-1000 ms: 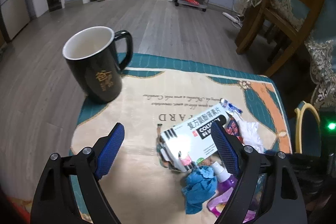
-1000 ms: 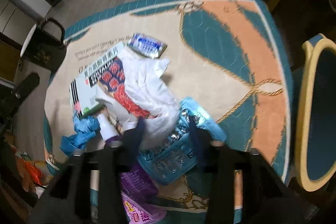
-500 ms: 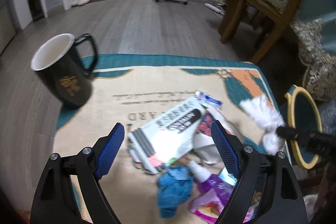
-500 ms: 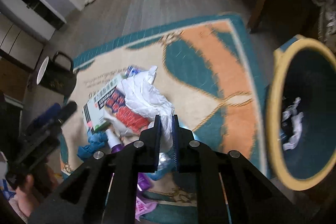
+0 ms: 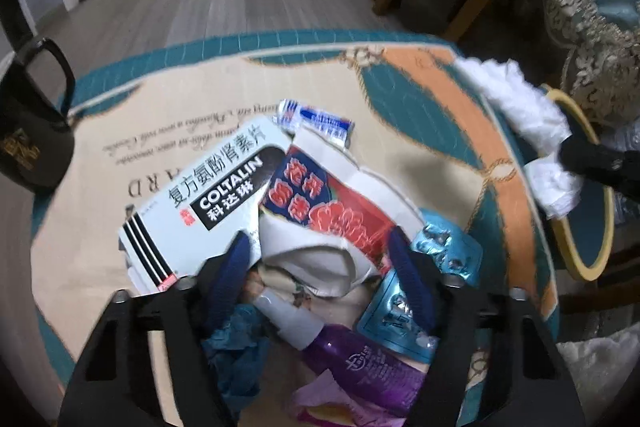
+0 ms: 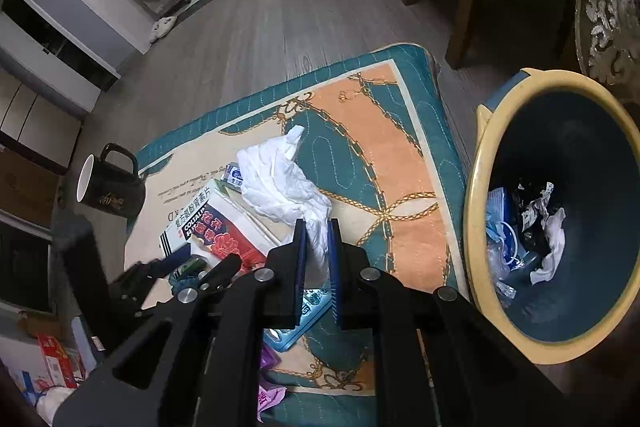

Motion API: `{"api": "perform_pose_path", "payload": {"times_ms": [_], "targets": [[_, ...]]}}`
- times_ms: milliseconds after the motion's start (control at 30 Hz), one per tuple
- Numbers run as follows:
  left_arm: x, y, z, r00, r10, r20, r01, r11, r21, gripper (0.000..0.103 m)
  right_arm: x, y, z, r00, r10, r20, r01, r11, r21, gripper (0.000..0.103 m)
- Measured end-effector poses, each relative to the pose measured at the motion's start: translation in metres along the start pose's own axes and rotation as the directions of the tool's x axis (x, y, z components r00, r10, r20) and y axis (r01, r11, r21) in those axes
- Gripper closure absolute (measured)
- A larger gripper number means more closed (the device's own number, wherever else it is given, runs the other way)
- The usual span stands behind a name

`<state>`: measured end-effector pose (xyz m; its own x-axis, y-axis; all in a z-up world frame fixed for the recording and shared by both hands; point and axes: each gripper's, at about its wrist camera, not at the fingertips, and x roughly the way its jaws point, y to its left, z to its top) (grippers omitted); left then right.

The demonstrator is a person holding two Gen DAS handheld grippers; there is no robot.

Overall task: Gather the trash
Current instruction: 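Grasp the white-red snack bag with the left tool while the right tool grasps a white tissue, then carry the snack bag and tissue over the bucket with both tools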

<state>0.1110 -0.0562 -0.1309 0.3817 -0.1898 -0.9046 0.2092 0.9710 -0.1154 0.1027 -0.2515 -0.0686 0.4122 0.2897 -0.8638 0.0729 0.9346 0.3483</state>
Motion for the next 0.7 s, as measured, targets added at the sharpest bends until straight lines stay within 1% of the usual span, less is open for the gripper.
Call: {"api": "perform_pose_path", "payload": {"times_ms": [33, 67, 200, 333, 400, 500, 567, 700], "targets": [[-0.001, 0.000, 0.000, 1.000, 0.002, 0.005, -0.002, 1.000, 0.004, 0.041, 0.000, -0.001, 0.000, 1.000, 0.001, 0.001, -0.001, 1.000, 0.000, 0.093], [-0.001, -0.001, 0.000, 1.000, -0.003, 0.004, 0.003, 1.000, 0.005, 0.047, 0.000, -0.001, 0.001, 1.000, 0.000, 0.002, 0.000, 1.000, 0.001, 0.093], [-0.007, 0.000, -0.001, 1.000, -0.003, 0.019, 0.003, 1.000, 0.006, 0.054, 0.000, -0.003, 0.003, 1.000, 0.005, 0.009, -0.005, 1.000, 0.007, 0.093], [-0.019, 0.003, 0.000, 0.999, 0.004, 0.052, -0.004, 1.000, 0.005, 0.055, -0.002, 0.001, 0.004, 1.000, 0.008, 0.018, -0.008, 1.000, -0.002, 0.093], [-0.027, 0.003, 0.002, 0.997, 0.021, 0.080, -0.021, 1.000, 0.002, 0.055, -0.003, 0.002, 0.004, 1.000, 0.004, 0.023, -0.004, 1.000, -0.008, 0.093], [-0.037, 0.006, 0.006, 0.993, 0.024, 0.114, -0.023, 1.000, -0.011, 0.055, -0.006, 0.000, 0.006, 0.999, 0.007, 0.033, -0.007, 1.000, -0.001, 0.093], [-0.045, 0.005, 0.012, 0.991, 0.023, 0.132, -0.021, 1.000, -0.014, 0.055, -0.011, -0.002, 0.007, 0.999, 0.007, 0.041, -0.007, 1.000, 0.001, 0.093], [-0.061, -0.006, 0.021, 0.986, 0.008, 0.165, -0.006, 1.000, -0.007, 0.055, -0.033, -0.009, 0.010, 0.998, -0.007, 0.061, 0.007, 1.000, -0.003, 0.093]]}}
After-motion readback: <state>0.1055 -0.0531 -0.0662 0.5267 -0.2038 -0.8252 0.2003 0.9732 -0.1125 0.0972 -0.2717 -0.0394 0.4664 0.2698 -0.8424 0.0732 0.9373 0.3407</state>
